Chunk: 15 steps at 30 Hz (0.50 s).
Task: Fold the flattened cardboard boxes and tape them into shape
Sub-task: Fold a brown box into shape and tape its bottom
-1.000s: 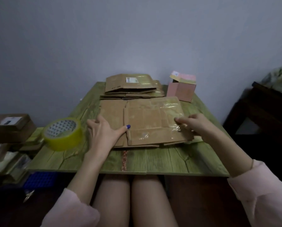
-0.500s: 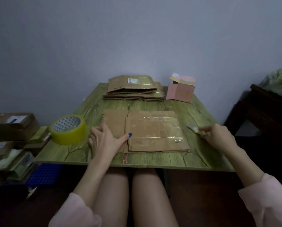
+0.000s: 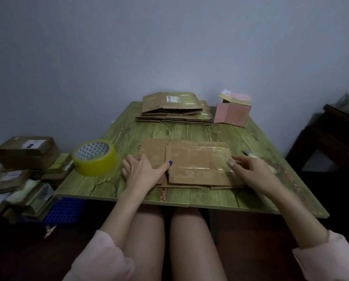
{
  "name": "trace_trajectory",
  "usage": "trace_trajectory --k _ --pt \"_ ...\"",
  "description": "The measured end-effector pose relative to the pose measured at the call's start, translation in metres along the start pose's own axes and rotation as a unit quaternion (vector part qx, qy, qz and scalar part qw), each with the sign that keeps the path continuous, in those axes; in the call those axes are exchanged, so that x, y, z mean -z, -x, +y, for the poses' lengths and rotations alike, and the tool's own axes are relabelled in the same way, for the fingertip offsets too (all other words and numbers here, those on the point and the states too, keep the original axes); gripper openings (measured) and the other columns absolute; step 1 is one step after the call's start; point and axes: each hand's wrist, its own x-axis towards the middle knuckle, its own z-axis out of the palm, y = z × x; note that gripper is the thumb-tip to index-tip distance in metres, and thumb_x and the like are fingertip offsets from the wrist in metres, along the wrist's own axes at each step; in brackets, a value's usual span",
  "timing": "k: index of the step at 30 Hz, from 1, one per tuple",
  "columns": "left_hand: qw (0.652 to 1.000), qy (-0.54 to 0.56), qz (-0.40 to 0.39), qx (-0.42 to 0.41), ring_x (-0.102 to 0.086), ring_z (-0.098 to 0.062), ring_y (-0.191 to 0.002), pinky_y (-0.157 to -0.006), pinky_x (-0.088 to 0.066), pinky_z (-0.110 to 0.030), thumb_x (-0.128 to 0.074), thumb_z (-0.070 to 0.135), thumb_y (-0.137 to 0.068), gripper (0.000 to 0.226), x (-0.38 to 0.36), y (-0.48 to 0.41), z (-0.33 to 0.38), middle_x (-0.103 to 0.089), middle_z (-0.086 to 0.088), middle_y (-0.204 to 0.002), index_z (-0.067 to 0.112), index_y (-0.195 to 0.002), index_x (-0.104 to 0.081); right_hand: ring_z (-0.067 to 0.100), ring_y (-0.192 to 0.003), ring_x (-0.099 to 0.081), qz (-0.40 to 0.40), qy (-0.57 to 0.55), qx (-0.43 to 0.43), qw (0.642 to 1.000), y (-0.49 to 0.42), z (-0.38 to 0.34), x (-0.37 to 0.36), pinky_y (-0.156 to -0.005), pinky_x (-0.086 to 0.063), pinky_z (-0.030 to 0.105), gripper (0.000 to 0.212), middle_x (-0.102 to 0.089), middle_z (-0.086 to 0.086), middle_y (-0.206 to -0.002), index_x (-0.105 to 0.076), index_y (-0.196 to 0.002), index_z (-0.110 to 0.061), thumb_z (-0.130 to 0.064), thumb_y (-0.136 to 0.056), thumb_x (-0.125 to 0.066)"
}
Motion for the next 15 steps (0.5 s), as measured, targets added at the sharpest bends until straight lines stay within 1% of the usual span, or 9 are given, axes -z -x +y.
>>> trace_trajectory --k 3,5,7,9,11,12,13,15 --pt "0.999 0.044 -0.021 0.004 -0.020 -0.034 -0.134 -0.109 -0.021 -0.043 -0.048 0.068 -0.081 0.086 0.005 0.002 0.002 -0.029 -0.020 -0.141 0.012 -0.144 -0.031 0.010 -0.094 -0.055 0.041 -0.044 0.001 0.998 0.000 -0.007 0.007 -0.072 -0.042 0.022 0.047 -0.064 0.005 -0.118 -0.056 -0.130 -0.012 -0.040 -0.092 -0.055" --pt "0.996 0.084 -0.042 0.007 -0.015 -0.033 -0.138 -0.111 -0.020 -0.046 -0.042 0.068 -0.084 0.083 0.006 0.005 0.001 -0.025 -0.018 -0.146 0.015 -0.146 -0.028 0.011 -0.095 -0.056 0.053 -0.071 0.014 0.996 0.001 -0.009 0.013 -0.074 -0.042 0.023 0.047 -0.064 0.002 -0.114 -0.057 -0.128 -0.013 -0.040 -0.089 -0.059" --pt "0.990 0.124 -0.063 0.003 -0.012 -0.031 -0.141 -0.112 -0.019 -0.048 -0.036 0.067 -0.087 0.079 0.009 0.008 0.003 -0.022 -0.015 -0.151 0.018 -0.148 -0.026 0.011 -0.098 -0.056 0.063 -0.087 0.023 0.994 0.000 -0.010 0.020 -0.076 -0.042 0.024 0.048 -0.063 0.000 -0.115 -0.058 -0.128 -0.013 -0.038 -0.087 -0.063" --pt "0.985 0.153 -0.079 0.000 -0.010 -0.030 -0.143 -0.113 -0.017 -0.049 -0.031 0.067 -0.088 0.076 0.009 0.006 0.006 -0.021 -0.014 -0.153 0.020 -0.148 -0.026 0.013 -0.098 -0.056 0.069 -0.087 0.020 0.994 -0.002 -0.013 0.025 -0.074 -0.043 0.025 0.049 -0.063 0.003 -0.115 -0.058 -0.128 -0.013 -0.036 -0.086 -0.065" --pt "0.983 0.159 -0.089 -0.001 -0.012 -0.030 -0.143 -0.114 -0.016 -0.048 -0.028 0.067 -0.088 0.076 0.007 0.004 0.009 -0.024 -0.013 -0.153 0.020 -0.148 -0.028 0.014 -0.097 -0.056 0.073 -0.082 0.017 0.994 -0.004 -0.015 0.028 -0.071 -0.044 0.025 0.050 -0.062 0.002 -0.110 -0.057 -0.129 -0.014 -0.034 -0.085 -0.067" --pt "0.982 0.160 -0.098 -0.001 -0.015 -0.030 -0.143 -0.114 -0.017 -0.048 -0.028 0.069 -0.088 0.077 0.008 0.003 0.009 -0.026 -0.013 -0.153 0.019 -0.147 -0.030 0.014 -0.098 -0.056 0.079 -0.079 0.014 0.994 -0.004 -0.015 0.028 -0.073 -0.044 0.026 0.050 -0.061 0.002 -0.108 -0.057 -0.129 -0.015 -0.034 -0.084 -0.068" --pt "0.980 0.170 -0.108 0.002 -0.019 -0.031 -0.141 -0.114 -0.020 -0.047 -0.028 0.071 -0.086 0.080 0.009 0.002 0.010 -0.028 -0.012 -0.152 0.018 -0.146 -0.032 0.015 -0.099 -0.057 0.084 -0.077 0.012 0.993 -0.004 -0.015 0.028 -0.075 -0.044 0.028 0.051 -0.062 0.003 -0.110 -0.057 -0.130 -0.015 -0.034 -0.084 -0.068" --pt "0.971 0.204 -0.125 0.011 -0.032 -0.030 -0.136 -0.110 -0.028 -0.044 -0.030 0.076 -0.083 0.086 0.016 0.002 0.014 -0.035 -0.012 -0.148 0.015 -0.143 -0.036 0.019 -0.107 -0.057 0.088 -0.073 0.011 0.993 -0.003 -0.013 0.026 -0.082 -0.045 0.030 0.052 -0.062 0.006 -0.120 -0.057 -0.130 -0.014 -0.033 -0.084 -0.069"
